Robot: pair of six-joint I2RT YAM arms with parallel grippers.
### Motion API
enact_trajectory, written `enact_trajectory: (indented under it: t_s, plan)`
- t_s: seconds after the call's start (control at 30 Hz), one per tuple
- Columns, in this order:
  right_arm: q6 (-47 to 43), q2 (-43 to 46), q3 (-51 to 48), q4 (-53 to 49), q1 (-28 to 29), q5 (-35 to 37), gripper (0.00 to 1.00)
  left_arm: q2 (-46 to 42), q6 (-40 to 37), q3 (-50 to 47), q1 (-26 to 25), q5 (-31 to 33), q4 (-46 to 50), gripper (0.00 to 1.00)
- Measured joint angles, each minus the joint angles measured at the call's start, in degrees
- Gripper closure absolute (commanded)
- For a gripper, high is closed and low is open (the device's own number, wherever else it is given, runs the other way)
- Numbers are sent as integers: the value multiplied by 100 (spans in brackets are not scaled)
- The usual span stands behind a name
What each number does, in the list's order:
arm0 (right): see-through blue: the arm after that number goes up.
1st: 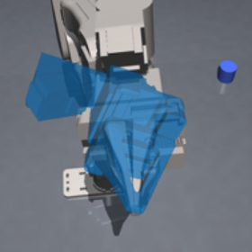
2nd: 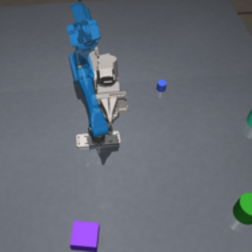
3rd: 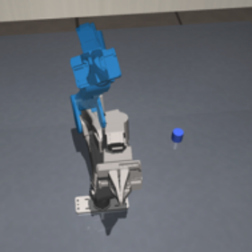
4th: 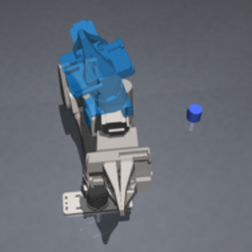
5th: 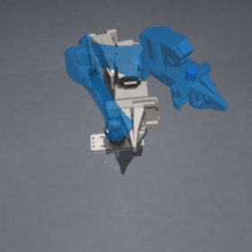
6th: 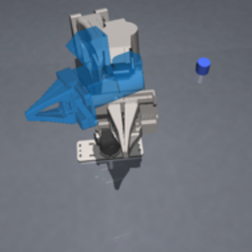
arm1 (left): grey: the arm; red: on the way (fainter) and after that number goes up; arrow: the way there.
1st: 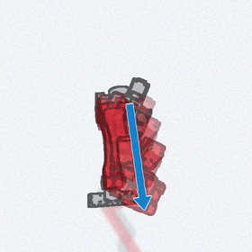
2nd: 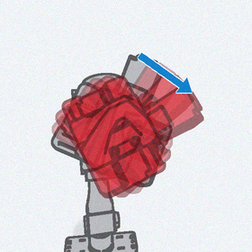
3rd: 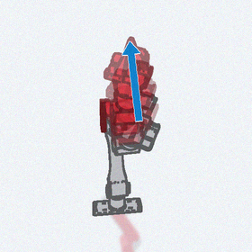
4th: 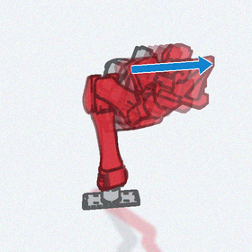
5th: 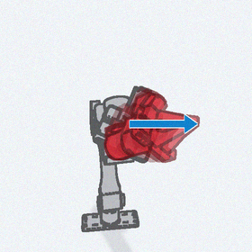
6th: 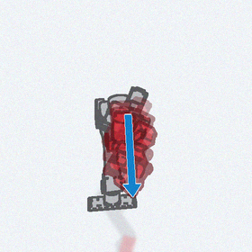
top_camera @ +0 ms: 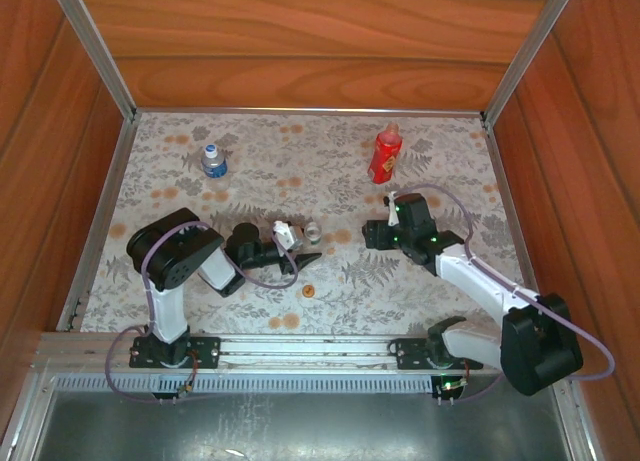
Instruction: Screw on the bottle caps
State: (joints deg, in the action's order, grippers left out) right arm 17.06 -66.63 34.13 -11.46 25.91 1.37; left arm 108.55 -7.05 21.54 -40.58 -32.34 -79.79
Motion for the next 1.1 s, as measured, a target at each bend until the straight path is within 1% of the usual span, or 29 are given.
enact_trajectory:
  t_s: [0.23,0.5,0.8,1.1]
  plan:
    - [-55,70,-297,225,0,-7,17,24,2,26,0,-44,0,50]
    - [-219,-72,-573,745,50,7,21,24,2,26,0,-39,0,49]
    - [-334,-772,-634,1141,326,354,26,31,2,26,0,11,-9,49]
    - [-332,-1276,-634,1335,339,597,37,31,2,28,0,17,-13,49]
